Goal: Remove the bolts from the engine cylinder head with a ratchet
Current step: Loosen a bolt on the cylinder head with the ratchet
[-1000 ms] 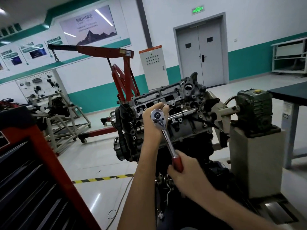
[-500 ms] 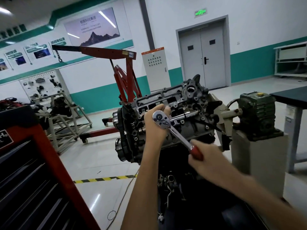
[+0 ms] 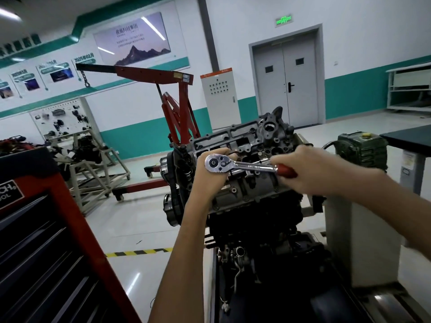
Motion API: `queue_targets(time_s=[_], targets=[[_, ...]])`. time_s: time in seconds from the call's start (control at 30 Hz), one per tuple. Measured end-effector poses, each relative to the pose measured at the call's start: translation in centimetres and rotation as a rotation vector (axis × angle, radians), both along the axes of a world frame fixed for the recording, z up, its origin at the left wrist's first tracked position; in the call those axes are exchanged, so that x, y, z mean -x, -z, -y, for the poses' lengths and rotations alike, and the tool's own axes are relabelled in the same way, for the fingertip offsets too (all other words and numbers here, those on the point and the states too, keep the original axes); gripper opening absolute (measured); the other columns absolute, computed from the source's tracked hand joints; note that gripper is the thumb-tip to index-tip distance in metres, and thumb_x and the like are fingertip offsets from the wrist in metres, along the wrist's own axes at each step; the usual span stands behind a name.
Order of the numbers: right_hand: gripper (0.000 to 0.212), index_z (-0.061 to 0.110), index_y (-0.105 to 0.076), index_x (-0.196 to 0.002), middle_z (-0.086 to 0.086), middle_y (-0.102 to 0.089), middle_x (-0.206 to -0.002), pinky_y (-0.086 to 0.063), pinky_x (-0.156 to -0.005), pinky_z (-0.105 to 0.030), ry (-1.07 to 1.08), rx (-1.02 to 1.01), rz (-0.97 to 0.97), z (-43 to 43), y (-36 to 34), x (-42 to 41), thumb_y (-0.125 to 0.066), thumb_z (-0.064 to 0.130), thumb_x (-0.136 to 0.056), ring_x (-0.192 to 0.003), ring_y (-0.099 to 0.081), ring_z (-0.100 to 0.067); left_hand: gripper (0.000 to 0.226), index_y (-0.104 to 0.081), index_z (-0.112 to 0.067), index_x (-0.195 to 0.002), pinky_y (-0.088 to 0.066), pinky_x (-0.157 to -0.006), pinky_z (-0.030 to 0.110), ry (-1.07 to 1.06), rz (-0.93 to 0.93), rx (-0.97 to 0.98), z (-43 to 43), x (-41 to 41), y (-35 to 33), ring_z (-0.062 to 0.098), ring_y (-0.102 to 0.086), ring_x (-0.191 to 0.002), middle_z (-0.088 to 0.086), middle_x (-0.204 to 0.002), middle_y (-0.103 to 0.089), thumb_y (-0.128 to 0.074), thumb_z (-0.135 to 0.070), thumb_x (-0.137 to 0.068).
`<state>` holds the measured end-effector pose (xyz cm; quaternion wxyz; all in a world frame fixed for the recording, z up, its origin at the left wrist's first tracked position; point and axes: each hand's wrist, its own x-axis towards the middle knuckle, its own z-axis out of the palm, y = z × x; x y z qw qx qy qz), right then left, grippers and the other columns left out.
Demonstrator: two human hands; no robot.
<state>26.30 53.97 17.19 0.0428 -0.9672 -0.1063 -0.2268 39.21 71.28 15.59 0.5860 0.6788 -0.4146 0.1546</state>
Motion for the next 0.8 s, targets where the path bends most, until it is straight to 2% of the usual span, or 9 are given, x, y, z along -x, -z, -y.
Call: queue_targets(time_s=[0.07,0.13,0.2,0.3,0.4,0.53,0.63,0.73,0.8], targets=[[0.008,0.025,-0.053,-0.08,0.011,-0.049,-0.052,-0.04,-0.042,-0.014,0.023,0.036,0.027,-0.2,-0.5,-0.2,-0.055,0.017,-0.083,-0.043,-0.047,0.003,0.044,-0.045,-0.019,-0.054,-0.031,-0.053,0.013,-0.038,-0.028,0.075,0.0,0.0,0.5,0.0,-0.035,-0.048,-0.015,-0.05,-0.041,-0.061,-0.002,-0.091],[0.011,0.025,-0.05,-0.083,0.01,-0.051,-0.057,-0.045,-0.044,-0.015,0.028,-0.099,-0.037,-1.4,2.1,0.1,-0.056,0.016,-0.084,-0.047,-0.051,0.001,0.034,-0.05,-0.018,-0.062,-0.034,-0.055,0.015,-0.069,-0.058,0.2,0.3,0.4,1.1,0.003,-0.039,-0.053,-0.007,-0.059,-0.045,-0.06,-0.002,-0.091],[0.02,0.027,-0.044,-0.075,0.008,-0.049,-0.055,-0.038,-0.044,-0.013,0.02,-0.383,-0.005,-3.9,5.9,0.6,-0.059,0.015,-0.081,-0.044,-0.049,-0.003,0.037,-0.047,-0.017,-0.061,-0.031,-0.051,0.015,-0.087,-0.029,0.224,0.9,0.6,1.2,-0.001,-0.036,-0.05,-0.007,-0.056,-0.041,-0.058,0.0,-0.092],[0.025,0.016,-0.043,-0.066,0.006,-0.04,-0.046,-0.031,-0.04,-0.014,-0.031,-0.893,0.129,-8.6,10.4,0.6,-0.063,0.008,-0.078,-0.036,-0.037,-0.006,0.05,-0.035,-0.019,-0.053,-0.029,-0.05,0.019,-0.133,0.02,0.195,2.4,0.9,0.7,0.001,-0.03,-0.044,-0.012,-0.049,-0.032,-0.056,0.003,-0.092],[0.028,0.018,-0.04,-0.065,0.001,-0.038,-0.051,-0.031,-0.041,-0.018,-0.102,-1.05,0.107,-11.9,11.9,-0.4,-0.06,0.008,-0.081,-0.039,-0.034,-0.008,0.039,-0.042,-0.011,-0.058,-0.027,-0.051,0.013,-0.156,0.039,0.194,2.6,0.8,0.9,0.001,-0.033,-0.046,-0.006,-0.052,-0.035,-0.056,0.001,-0.092],[0.03,0.028,-0.04,-0.063,-0.003,-0.044,-0.058,-0.034,-0.041,-0.019,-0.101,-0.744,0.005,-8.2,9.3,0.1,-0.058,0.009,-0.078,-0.041,-0.038,-0.014,0.049,-0.042,-0.027,-0.053,-0.025,-0.047,0.01,-0.084,0.036,0.099,0.3,-0.5,1.0,0.0,-0.031,-0.043,-0.014,-0.045,-0.034,-0.06,-0.003,-0.091],[0.022,0.029,-0.051,-0.074,0.004,-0.052,-0.062,-0.042,-0.044,-0.015,-0.114,-0.367,-0.17,-3.0,4.1,0.3,-0.057,0.01,-0.082,-0.044,-0.049,-0.006,0.039,-0.057,-0.036,-0.053,-0.032,-0.052,0.01,0.003,0.018,0.059,-0.9,-0.2,0.8,-0.001,-0.039,-0.052,-0.019,-0.05,-0.047,-0.064,-0.014,-0.084],[0.006,0.024,-0.053,-0.085,0.011,-0.049,-0.055,-0.037,-0.041,-0.012,0.015,0.122,-0.008,-0.3,-0.9,-0.5,-0.054,0.018,-0.085,-0.045,-0.048,0.001,0.033,-0.056,-0.035,-0.051,-0.036,-0.058,0.015,0.022,-0.004,0.075,-0.8,0.0,0.7,0.002,-0.042,-0.058,-0.018,-0.056,-0.045,-0.062,-0.016,-0.077],[0.008,0.026,-0.05,-0.083,0.012,-0.047,-0.054,-0.034,-0.042,-0.011,0.037,0.123,0.027,-0.5,-0.6,-0.5,-0.054,0.019,-0.085,-0.046,-0.048,0.002,0.039,-0.048,-0.026,-0.052,-0.03,-0.053,0.014,0.007,0.018,0.108,-0.5,0.0,0.9,0.003,-0.036,-0.054,-0.015,-0.055,-0.038,-0.061,-0.006,-0.082]])
